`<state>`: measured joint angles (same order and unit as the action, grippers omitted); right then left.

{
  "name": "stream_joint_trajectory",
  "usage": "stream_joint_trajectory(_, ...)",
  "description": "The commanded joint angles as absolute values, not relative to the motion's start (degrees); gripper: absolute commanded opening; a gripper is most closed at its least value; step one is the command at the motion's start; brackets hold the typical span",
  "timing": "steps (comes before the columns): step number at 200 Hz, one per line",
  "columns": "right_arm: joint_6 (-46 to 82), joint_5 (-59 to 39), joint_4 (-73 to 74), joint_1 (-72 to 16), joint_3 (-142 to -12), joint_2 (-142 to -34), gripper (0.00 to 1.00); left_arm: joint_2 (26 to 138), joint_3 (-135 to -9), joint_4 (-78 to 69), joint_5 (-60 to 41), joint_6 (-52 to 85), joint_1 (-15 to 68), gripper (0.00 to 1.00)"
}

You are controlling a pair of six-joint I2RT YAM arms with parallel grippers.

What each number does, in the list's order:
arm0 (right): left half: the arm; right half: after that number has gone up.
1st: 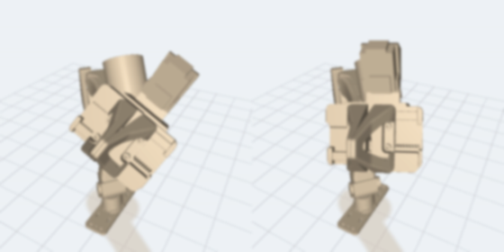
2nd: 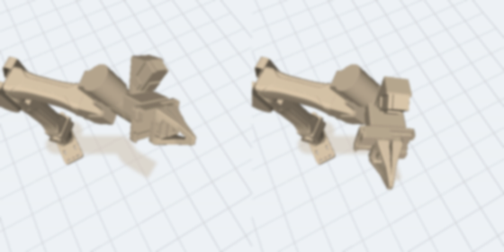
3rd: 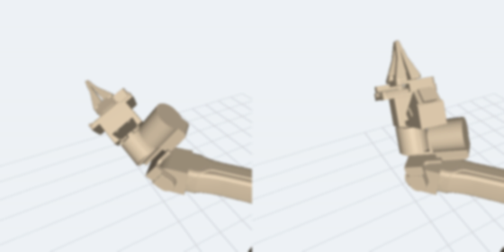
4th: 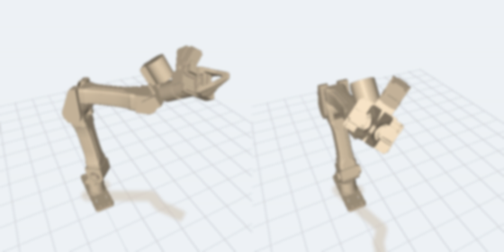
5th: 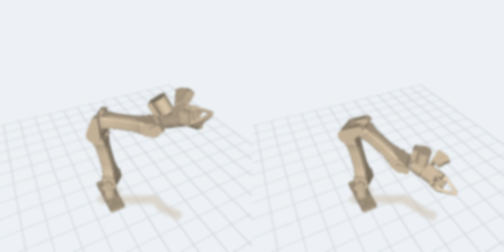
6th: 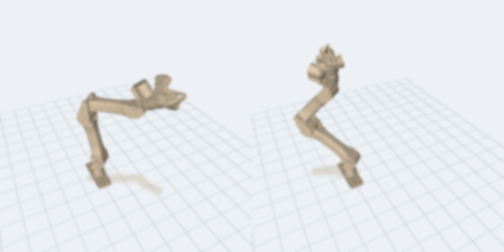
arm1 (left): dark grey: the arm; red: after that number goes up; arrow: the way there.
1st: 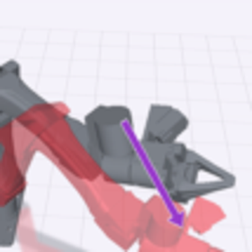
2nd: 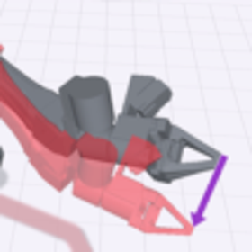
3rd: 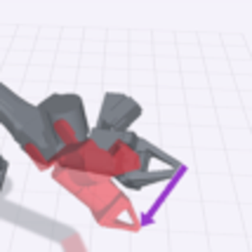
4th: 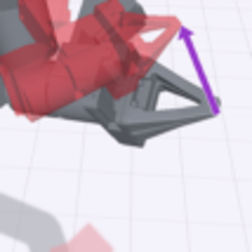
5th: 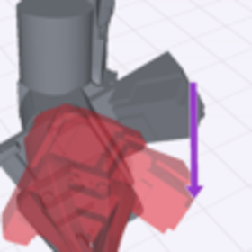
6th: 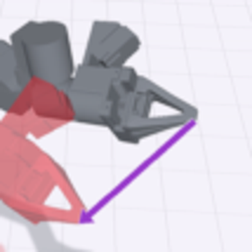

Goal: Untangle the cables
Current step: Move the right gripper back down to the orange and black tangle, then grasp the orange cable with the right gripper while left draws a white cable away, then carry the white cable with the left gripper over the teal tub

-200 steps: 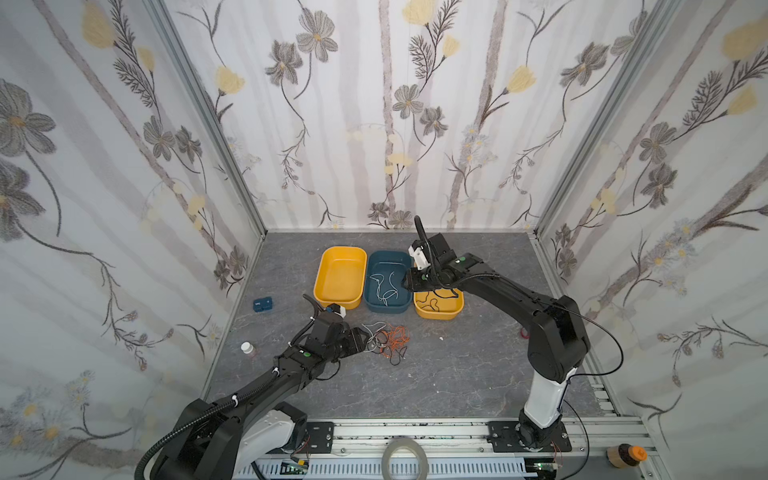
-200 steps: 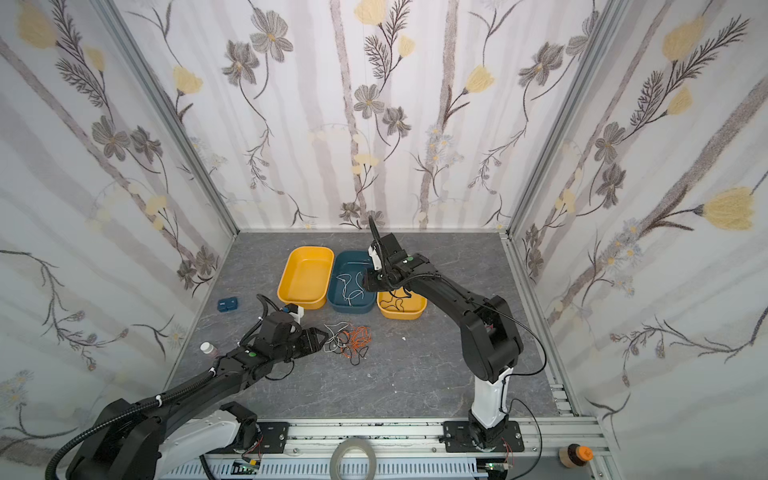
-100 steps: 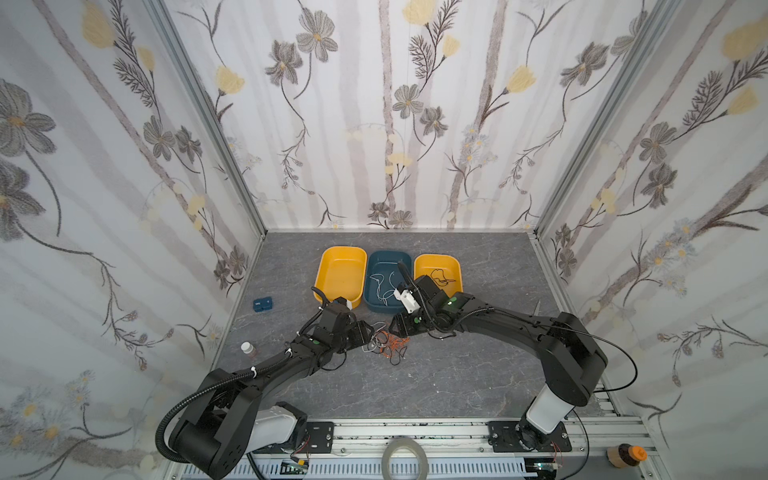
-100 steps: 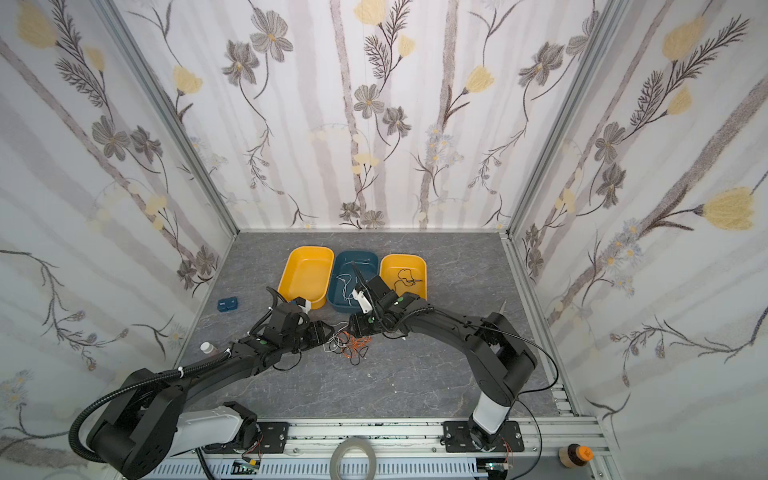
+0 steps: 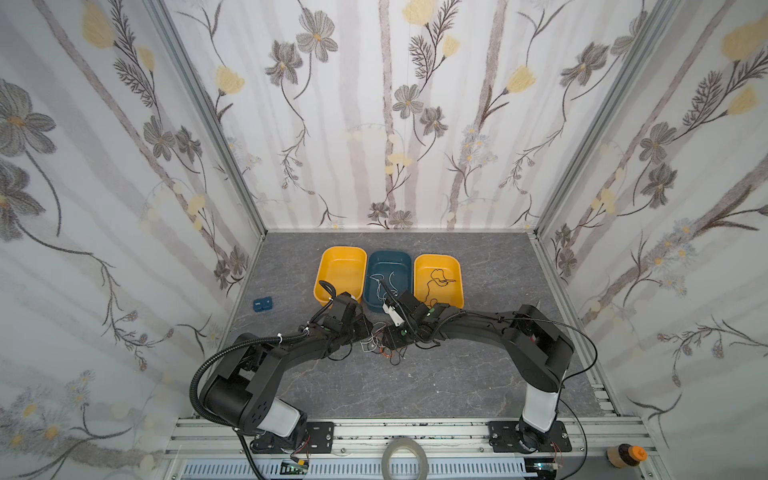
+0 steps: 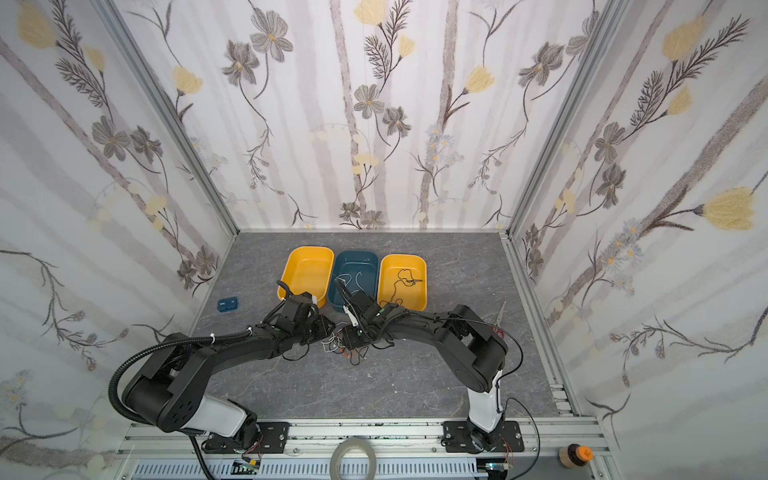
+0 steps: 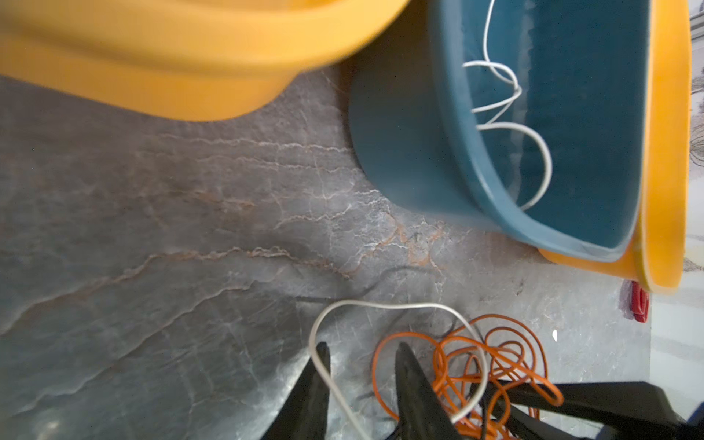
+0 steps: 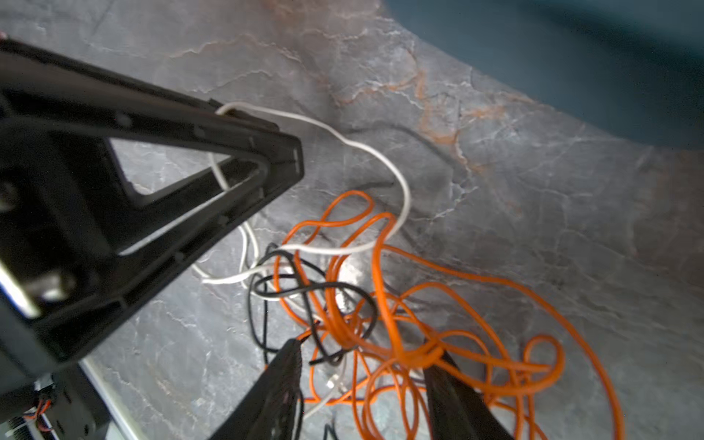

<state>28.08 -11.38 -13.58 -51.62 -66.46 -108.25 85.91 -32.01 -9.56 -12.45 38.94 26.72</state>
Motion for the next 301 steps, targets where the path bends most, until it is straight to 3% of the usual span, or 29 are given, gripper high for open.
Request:
stream_joint_trajectory(1,28.8,-8.2,-11.1,-51.6,-67.3,-109.6,0.5,87.1,-32.3,-11.4,-11.8,38.9,26.5,0.2)
stream_joint_trajectory(18,28.8,-8.4,-10.4,-51.7,-67.7,-110.9,0.46,87.5,-32.3,-11.5,-11.9,39.2,26.4,0.12)
stream_joint_trajectory(40,29.5,-8.7,-9.4,-51.7,-67.7,-111.7,0.34,86.9,-31.9,-11.5,-11.7,39.6,26.3,0.06)
stream_joint_trajectory(73,29.9,-6.7,-10.6,-51.5,-66.7,-111.4,0.16,84.1,-31.1,-10.0,-10.7,39.3,26.3,0.0)
stream_joint_trajectory(107,30.8,-4.2,-11.3,-51.2,-62.9,-108.3,0.04,79.4,-30.2,-6.3,-8.0,38.4,25.7,0.0)
stream_joint_trajectory(138,31.4,-4.2,-10.8,-50.9,-58.8,-104.8,0.0,73.3,-29.2,-2.2,-4.9,37.8,24.4,0.0)
stream_joint_trajectory(301,35.1,0.0,-16.0,-45.6,-47.0,-93.4,0.0,50.2,-32.9,14.5,-2.0,35.0,16.2,0.0)
